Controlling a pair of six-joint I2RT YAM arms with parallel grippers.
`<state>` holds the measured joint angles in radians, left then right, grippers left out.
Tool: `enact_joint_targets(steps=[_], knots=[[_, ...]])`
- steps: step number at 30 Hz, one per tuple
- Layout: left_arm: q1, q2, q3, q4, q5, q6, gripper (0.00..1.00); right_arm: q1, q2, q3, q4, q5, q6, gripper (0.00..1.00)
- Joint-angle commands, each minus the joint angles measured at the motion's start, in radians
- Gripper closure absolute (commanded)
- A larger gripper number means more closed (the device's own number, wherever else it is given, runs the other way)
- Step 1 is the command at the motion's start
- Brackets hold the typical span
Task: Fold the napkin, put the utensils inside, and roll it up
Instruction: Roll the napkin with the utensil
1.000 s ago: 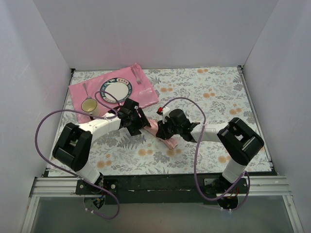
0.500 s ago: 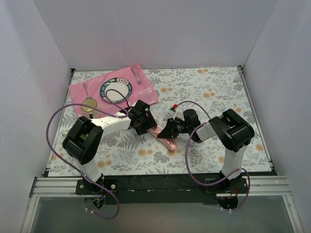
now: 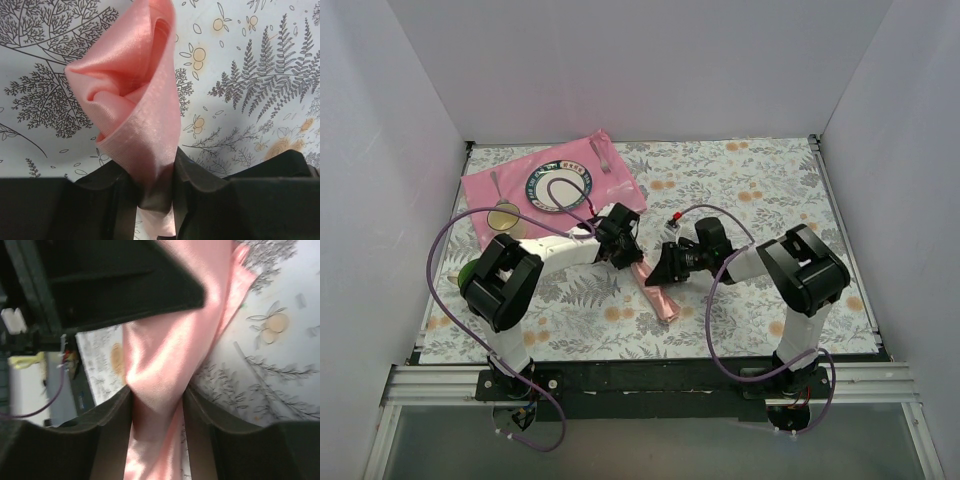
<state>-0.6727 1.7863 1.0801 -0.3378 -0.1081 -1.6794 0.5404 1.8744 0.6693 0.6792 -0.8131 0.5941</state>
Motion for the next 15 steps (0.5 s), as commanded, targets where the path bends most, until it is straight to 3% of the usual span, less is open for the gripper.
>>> enact_joint_targets(steps=[1,4,7,12,15], knots=[[-0.005,-0.019,0.035,-0.015,-0.016,0.020,0.77,0.006,-0.096,0.140,-0.548,0.214,-0.320,0.46],[-0.010,-0.021,0.035,-0.020,-0.004,0.020,0.79,0.029,-0.167,0.206,-0.712,0.392,-0.414,0.37],[-0.010,-0.019,0.041,-0.023,0.016,0.020,0.80,0.096,-0.247,0.220,-0.753,0.575,-0.450,0.30],[-0.010,-0.024,0.041,-0.032,0.022,0.021,0.81,0.259,-0.369,0.184,-0.701,0.880,-0.461,0.25],[-0.011,-0.027,0.029,-0.027,0.024,0.020,0.82,0.326,-0.393,0.171,-0.635,0.931,-0.452,0.24]])
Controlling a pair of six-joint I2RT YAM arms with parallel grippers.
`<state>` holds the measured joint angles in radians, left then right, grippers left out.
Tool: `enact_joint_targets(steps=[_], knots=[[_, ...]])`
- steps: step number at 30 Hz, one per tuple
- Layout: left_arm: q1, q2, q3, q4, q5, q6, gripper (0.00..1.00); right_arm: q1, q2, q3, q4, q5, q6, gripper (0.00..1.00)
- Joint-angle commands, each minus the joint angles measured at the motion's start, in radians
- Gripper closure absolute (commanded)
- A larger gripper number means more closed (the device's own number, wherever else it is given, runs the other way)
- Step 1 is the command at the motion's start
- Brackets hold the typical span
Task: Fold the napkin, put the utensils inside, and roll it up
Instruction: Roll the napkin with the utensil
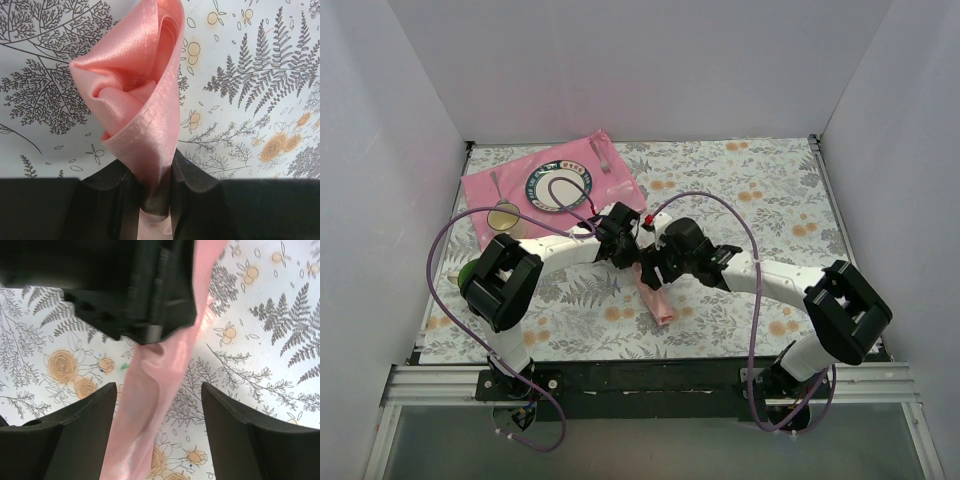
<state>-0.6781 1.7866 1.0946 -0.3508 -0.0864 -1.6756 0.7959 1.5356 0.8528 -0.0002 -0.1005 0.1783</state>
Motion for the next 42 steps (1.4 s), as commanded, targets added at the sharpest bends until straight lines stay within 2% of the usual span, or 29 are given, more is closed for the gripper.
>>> enact_joint_targets(steps=[1,5,9,16,21,24,27,28,31,37,40,41,42], knots=[[-0.006,-0.027,0.010,-0.016,0.004,0.013,0.82,0.084,-0.045,-0.006,0.048,0.222,-0.031,0.23],[-0.006,-0.027,0.002,-0.011,0.016,0.005,0.83,0.129,0.061,0.078,0.011,0.249,0.004,0.23],[-0.006,-0.036,0.001,-0.010,0.027,-0.003,0.84,0.187,0.124,0.114,0.008,0.356,0.024,0.23],[-0.005,-0.039,0.002,-0.016,0.045,-0.025,0.87,0.281,0.187,0.100,0.040,0.493,0.075,0.23],[-0.005,-0.052,-0.019,-0.011,0.056,-0.047,0.88,0.292,0.204,0.069,0.040,0.574,0.093,0.25],[-0.003,-0.062,-0.028,-0.010,0.062,-0.053,0.88,0.290,0.187,0.026,0.069,0.587,0.092,0.33],[0.002,-0.073,-0.035,-0.010,0.068,-0.058,0.89,0.289,0.184,0.006,0.080,0.588,0.082,0.46],[0.003,-0.076,-0.038,-0.010,0.074,-0.059,0.89,0.286,0.184,0.002,0.085,0.587,0.082,0.56],[0.011,-0.084,-0.044,-0.010,0.085,-0.059,0.89,0.281,0.179,-0.024,0.111,0.559,0.081,0.70],[0.026,-0.110,-0.053,-0.014,0.083,-0.038,0.87,0.246,0.117,-0.113,0.238,0.388,0.041,0.99],[0.031,-0.113,-0.036,-0.030,0.071,0.003,0.80,0.174,0.086,-0.158,0.301,0.199,0.062,0.99],[0.032,-0.115,-0.026,-0.031,0.056,0.029,0.75,0.152,0.084,-0.161,0.301,0.108,0.072,0.99],[0.032,-0.116,-0.016,-0.037,0.045,0.042,0.64,0.113,0.081,-0.170,0.308,0.047,0.076,0.99]])
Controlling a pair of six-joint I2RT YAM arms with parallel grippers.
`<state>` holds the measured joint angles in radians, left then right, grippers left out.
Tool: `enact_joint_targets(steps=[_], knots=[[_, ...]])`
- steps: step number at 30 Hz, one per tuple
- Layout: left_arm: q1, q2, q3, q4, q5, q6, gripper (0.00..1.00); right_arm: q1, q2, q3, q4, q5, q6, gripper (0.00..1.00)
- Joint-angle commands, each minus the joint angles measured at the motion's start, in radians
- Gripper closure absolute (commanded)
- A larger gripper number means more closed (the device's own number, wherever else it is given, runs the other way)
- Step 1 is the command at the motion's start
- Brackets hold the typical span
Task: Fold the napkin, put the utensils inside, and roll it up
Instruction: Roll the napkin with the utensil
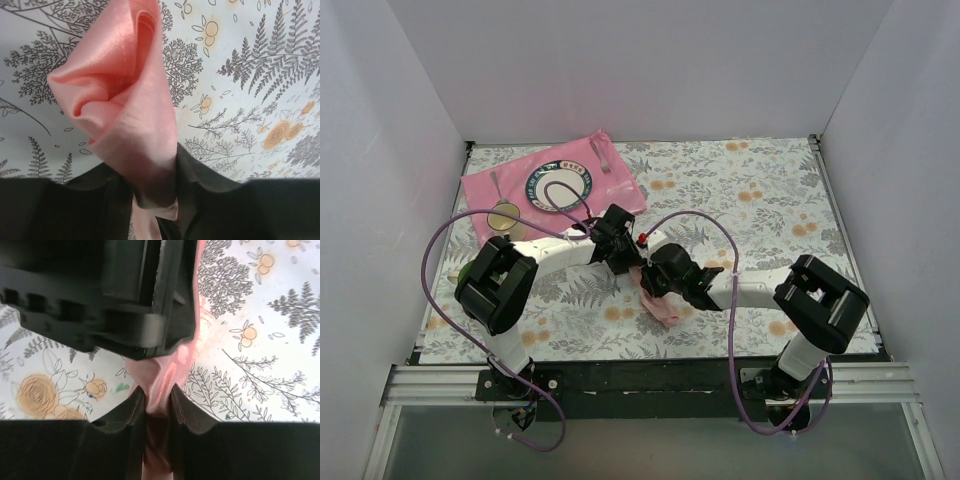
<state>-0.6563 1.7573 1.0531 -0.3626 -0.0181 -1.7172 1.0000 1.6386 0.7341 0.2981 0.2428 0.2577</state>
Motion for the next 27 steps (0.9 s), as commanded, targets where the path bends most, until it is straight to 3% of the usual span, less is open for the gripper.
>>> enact_joint_targets(steps=[1,3,6,10,14,20,27], knots=[[0.011,-0.088,0.034,-0.044,-0.034,0.096,0.60,-0.115,-0.023,-0.058,0.035,-0.342,0.014,0.99],[0.011,-0.096,0.054,-0.064,-0.071,0.134,0.50,-0.197,-0.013,-0.064,0.061,-0.517,0.040,0.99],[0.009,-0.137,0.064,-0.107,-0.140,0.169,0.44,-0.292,0.033,-0.050,0.082,-0.721,0.087,0.99],[0.007,-0.232,0.045,-0.125,-0.158,0.191,0.44,-0.397,0.142,-0.035,0.156,-0.998,0.169,0.99],[0.006,-0.301,0.036,-0.093,-0.071,0.200,0.45,-0.462,0.234,-0.019,0.211,-1.132,0.238,0.99],[0.006,-0.185,0.088,-0.009,0.122,0.209,0.51,-0.515,0.302,-0.019,0.269,-1.200,0.302,0.99],[-0.005,-0.082,0.061,0.030,0.107,0.203,0.60,-0.543,0.322,-0.009,0.245,-1.200,0.276,0.99]])
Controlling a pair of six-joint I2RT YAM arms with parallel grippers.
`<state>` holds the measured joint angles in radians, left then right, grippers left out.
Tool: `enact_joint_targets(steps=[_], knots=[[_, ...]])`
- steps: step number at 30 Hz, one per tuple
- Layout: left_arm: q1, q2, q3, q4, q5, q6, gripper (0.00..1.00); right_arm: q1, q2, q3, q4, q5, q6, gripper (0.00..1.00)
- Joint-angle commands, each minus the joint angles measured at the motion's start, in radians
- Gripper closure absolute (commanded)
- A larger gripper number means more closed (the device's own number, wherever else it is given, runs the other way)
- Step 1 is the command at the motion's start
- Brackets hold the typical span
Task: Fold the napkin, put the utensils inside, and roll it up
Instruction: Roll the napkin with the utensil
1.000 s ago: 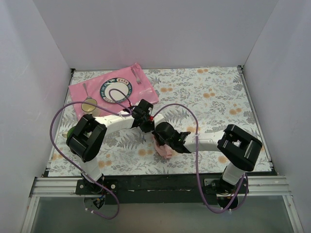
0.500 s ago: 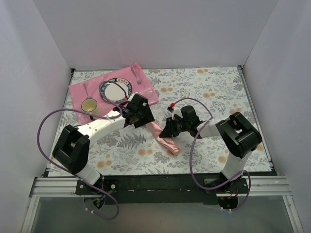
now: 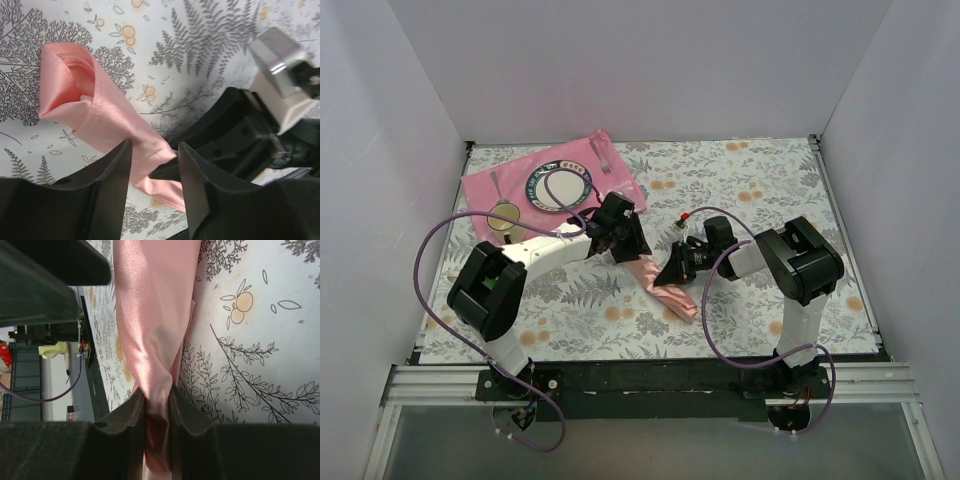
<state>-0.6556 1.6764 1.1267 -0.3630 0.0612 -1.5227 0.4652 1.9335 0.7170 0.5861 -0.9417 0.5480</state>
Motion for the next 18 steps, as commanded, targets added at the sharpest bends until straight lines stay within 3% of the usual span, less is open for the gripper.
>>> enact_joint_targets(steps=[1,4,11,18], knots=[[-0.006,0.002,-0.021,0.036,0.025,0.007,0.60,-0.008,0.027,0.018,-0.072,-0.011,-0.022,0.98],[-0.006,0.019,-0.041,0.050,0.008,0.012,0.60,-0.008,0.024,0.041,-0.126,0.001,-0.068,0.95],[-0.006,0.071,-0.053,0.090,-0.015,0.022,0.61,-0.005,-0.053,0.128,-0.432,0.144,-0.275,0.81],[-0.006,0.109,-0.045,0.096,-0.017,0.016,0.62,0.055,-0.198,0.232,-0.756,0.427,-0.471,0.57]])
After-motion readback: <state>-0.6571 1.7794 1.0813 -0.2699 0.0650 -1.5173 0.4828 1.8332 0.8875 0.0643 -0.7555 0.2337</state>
